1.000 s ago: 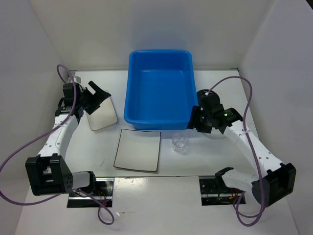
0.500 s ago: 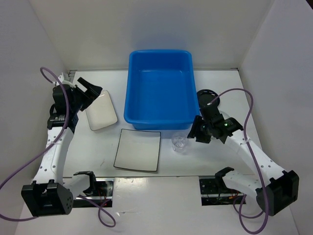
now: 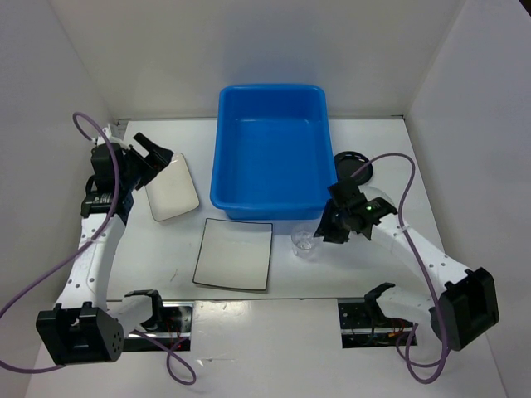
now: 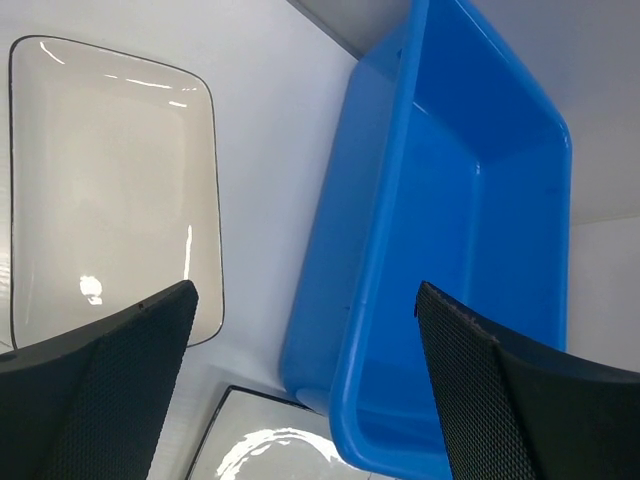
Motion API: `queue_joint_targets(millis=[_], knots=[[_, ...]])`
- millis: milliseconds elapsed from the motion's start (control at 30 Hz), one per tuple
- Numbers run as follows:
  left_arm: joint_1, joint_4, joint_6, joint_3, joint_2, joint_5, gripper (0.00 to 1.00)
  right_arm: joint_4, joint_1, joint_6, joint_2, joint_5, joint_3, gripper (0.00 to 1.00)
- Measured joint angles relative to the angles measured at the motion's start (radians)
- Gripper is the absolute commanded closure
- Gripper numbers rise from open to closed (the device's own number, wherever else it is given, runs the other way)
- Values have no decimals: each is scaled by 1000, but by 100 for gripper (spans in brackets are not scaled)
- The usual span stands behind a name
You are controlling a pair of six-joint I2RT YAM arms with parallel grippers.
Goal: Place the mixed dishes into the plastic bin
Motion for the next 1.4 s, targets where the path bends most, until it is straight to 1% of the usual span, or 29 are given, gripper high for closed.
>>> queue_joint_targets(millis=[67, 167, 200, 300, 467, 533, 567, 633, 667, 733, 933, 1033, 1133, 1200, 1300, 1400], knots=[[-8, 0, 8, 0, 0, -8, 2, 13, 25, 15, 19, 0, -12, 61], [-30, -5, 20, 0, 0, -22, 2, 32, 61, 40, 35, 0, -28, 67], [-37, -8, 23, 0, 0, -26, 2, 35, 70, 46, 37, 0, -34, 67], [-60, -18, 32, 0, -1, -40, 2, 45, 90, 67, 43, 6, -47, 76], [-89, -26, 48, 0, -9, -64, 1, 48, 103, 97, 44, 24, -55, 77], [-97, -31, 51, 0, -18, -76, 1, 50, 103, 108, 42, 27, -64, 81], [-101, -33, 55, 0, -21, -79, 1, 51, 104, 111, 39, 29, -68, 86], [-108, -37, 67, 0, -28, -87, 1, 51, 104, 120, 32, 35, -75, 91], [-109, -38, 69, 0, -31, -90, 1, 48, 104, 125, 29, 36, -78, 96], [-114, -38, 70, 0, -34, -98, 1, 47, 105, 131, 21, 37, -85, 100], [-124, -39, 73, 0, -35, -116, 1, 6, 105, 156, -53, 44, -95, 100], [-132, -39, 75, 0, -35, -121, 1, -54, 106, 163, -109, 31, -79, 100], [-137, -41, 78, 0, -35, -124, 1, -140, 109, 148, -159, -20, -23, 100], [-137, -43, 85, 0, -35, -126, 1, -214, 112, 118, -175, -66, 64, 100], [-137, -45, 94, 0, -35, -130, 1, -301, 116, 70, -163, -101, 265, 100], [-141, -47, 95, 0, -40, -135, 1, -318, 117, 13, -90, -91, 528, 100]])
